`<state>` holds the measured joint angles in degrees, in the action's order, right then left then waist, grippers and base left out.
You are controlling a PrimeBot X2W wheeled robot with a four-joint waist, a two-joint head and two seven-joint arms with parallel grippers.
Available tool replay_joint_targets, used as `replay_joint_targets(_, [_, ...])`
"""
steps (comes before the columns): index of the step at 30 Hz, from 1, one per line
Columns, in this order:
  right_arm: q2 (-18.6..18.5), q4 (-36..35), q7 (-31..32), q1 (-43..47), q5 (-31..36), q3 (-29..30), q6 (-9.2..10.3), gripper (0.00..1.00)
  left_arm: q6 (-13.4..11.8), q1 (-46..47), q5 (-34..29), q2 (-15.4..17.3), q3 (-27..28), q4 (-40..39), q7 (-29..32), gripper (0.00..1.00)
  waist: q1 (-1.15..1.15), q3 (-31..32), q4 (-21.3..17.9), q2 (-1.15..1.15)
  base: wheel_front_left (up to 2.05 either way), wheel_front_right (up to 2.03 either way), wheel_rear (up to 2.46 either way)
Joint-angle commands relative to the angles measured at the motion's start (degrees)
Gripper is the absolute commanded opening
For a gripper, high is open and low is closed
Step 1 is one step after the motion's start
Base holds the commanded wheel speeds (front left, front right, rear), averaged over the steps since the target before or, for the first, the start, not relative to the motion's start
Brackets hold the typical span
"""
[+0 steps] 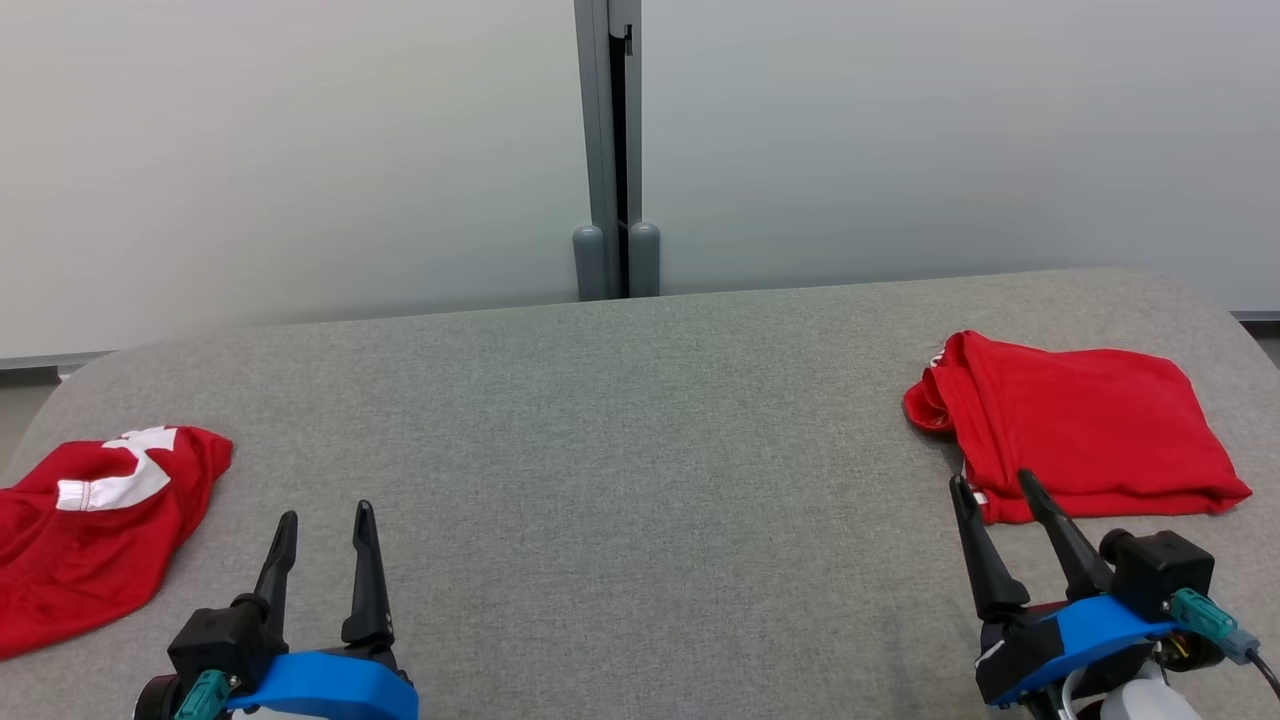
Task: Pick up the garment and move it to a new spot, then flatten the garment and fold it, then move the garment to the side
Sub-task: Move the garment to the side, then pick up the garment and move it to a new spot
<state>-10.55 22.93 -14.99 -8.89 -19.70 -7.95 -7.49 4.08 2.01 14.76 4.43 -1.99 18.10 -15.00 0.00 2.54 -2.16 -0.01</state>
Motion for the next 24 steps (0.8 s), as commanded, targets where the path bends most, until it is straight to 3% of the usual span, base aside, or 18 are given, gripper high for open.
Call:
replay_joint_targets(1, [0.2,-0.6,-0.2,1.0,0.5,0.4,-0.01,1.00,0.4,-0.1,-0.3,-0.2,0.3,0.0,-0.2,1.00,0.00,-0.1,-0.2,0.01,0.00,0.00,0.00])
replay_joint_targets(16, [1.4,-0.9,-0.2,0.2,2.2,1.8,-0.01,1.00,1.4,0.5,-1.4,-1.0,1.6,0.8,-0.2,1.00,0.00,-0.6,-0.8,0.01,0.00,0.00,0.00])
replay_joint_targets(24, [2.2,-0.9,-0.2,0.6,2.2,1.9,-0.01,1.00,1.7,1.2,-2.2,-1.1,2.4,1.3,-0.3,1.00,0.00,-0.4,3.1,0.01,0.00,0.00,0.00])
